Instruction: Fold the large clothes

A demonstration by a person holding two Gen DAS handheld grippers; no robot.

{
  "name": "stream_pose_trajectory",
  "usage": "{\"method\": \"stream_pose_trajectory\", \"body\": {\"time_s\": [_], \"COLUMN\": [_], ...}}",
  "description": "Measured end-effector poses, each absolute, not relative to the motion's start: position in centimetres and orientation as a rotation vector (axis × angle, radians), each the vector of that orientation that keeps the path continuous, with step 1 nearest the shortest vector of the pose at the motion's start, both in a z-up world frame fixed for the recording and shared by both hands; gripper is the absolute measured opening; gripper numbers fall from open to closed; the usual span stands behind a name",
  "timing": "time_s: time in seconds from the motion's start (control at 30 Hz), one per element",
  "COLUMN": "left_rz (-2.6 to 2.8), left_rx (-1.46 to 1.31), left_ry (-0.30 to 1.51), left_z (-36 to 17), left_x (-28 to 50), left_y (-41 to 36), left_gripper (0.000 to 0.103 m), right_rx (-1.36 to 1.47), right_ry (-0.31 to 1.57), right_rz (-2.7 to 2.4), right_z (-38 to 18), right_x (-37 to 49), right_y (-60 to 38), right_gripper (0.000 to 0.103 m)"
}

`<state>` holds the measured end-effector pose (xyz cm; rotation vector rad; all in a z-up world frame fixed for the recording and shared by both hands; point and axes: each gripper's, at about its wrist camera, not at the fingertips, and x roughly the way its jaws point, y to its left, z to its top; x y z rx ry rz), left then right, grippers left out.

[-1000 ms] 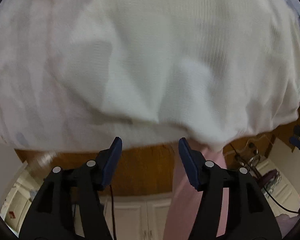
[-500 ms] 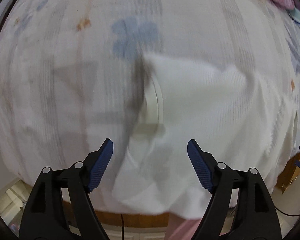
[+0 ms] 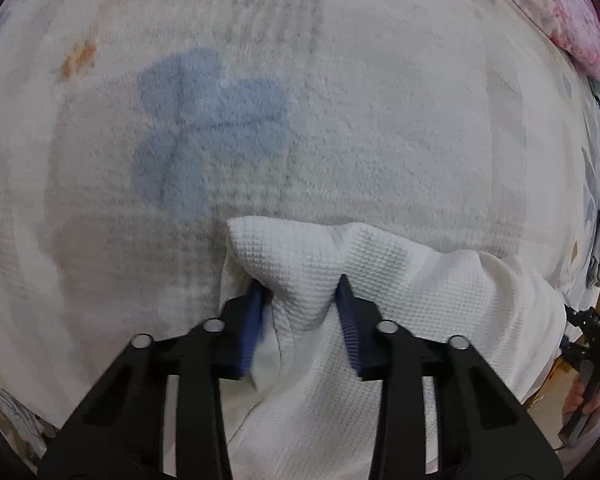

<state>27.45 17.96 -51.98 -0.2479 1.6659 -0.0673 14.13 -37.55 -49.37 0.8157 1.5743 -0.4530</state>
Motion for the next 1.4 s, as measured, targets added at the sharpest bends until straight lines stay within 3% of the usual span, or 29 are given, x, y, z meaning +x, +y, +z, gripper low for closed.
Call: {"method": "stream_pose_trajectory", "body": {"time_s": [0.03,0.1,0.23,0.4,0.47,0.53,0.73,0.9,1.0,1.2,1.33,1.4], "left_rz": [-0.069,-0.069,-0.103,-0.057,-0.047,-0.004,0.064,0.114,0.134,0.151,0.123,0.099], "left_rx": [-0.249,-0.263,-0.267,-0.275,-0.207,-0.173,-0.121,-0.106,-0.086,-0.106,-0.109,-0.132], "left_ry": [1.66,1.634,1.565,1.521,1.547,1.573,1.619,1.651,1.664,1.651,1.647,1.651], "left_z": [-51.5,-49.8,-46.6,-45.1,-44.8,-45.1,-45.3,-44.6,-44.5,-44.6,-45.4,-45.8], "left_x": [27.6,28.4,28.2,27.1,25.7,25.2,22.8,19.2,17.2,14.4,14.0,13.8], "left_y": [17.9,17.7,18.7,18.6,19.1,19.7,20.2,19.6,18.6,16.8,14.4,13.4], "left_gripper": [0.022,0.02,0.018,0.018,0.022,0.032,0.044,0.047,0.053,0.054,0.057,0.057], "right_rx": [0.802,0.826,0.824,0.808,0.761,0.727,0.831,0.873,0.857,0.929,1.066,0.957], "right_ry": [1.565,1.502,1.404,1.452,1.487,1.481,1.557,1.547,1.477,1.338,1.473,1.439], "right_rz": [-0.468,-0.482,-0.469,-0.403,-0.394,-0.443,-0.335,-0.132,-0.043,0.246,0.458,0.487], "right_z": [-48.7,-46.7,-43.3,-44.0,-43.4,-43.0,-46.4,-49.3,-49.8,-51.3,-56.4,-55.7], "right_x": [13.9,13.5,14.5,17.2,16.8,15.8,11.9,10.7,12.2,18.1,20.5,19.8], "right_y": [-37.5,-38.5,-40.2,-40.4,-40.3,-40.9,-44.6,-45.5,-45.7,-45.6,-42.6,-41.5], "right_gripper": [0.021,0.016,0.014,0.017,0.029,0.097,0.095,0.095,0.095,0.095,0.097,0.097]}}
